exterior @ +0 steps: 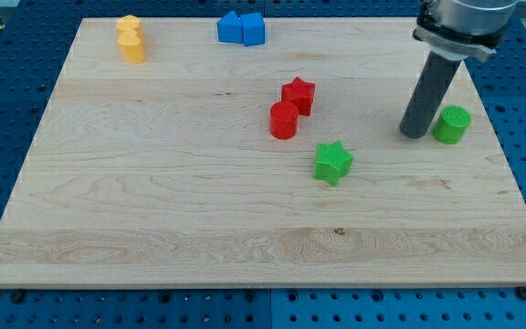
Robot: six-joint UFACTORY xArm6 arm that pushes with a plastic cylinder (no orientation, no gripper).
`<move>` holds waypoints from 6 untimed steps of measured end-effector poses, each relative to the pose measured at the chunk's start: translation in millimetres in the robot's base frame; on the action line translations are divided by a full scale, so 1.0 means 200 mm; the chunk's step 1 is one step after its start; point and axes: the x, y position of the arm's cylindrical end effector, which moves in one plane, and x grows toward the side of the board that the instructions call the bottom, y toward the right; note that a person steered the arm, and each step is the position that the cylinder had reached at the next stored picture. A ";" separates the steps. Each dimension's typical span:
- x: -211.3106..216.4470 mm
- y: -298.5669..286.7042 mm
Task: Place the arm to the left of the green star
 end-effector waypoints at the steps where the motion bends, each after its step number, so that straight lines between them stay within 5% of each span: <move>1: 0.25 -0.02; 2: 0.49 -0.08; 3: 0.54 -0.47; 5: 0.25 -1.13; 6: 0.18 -1.05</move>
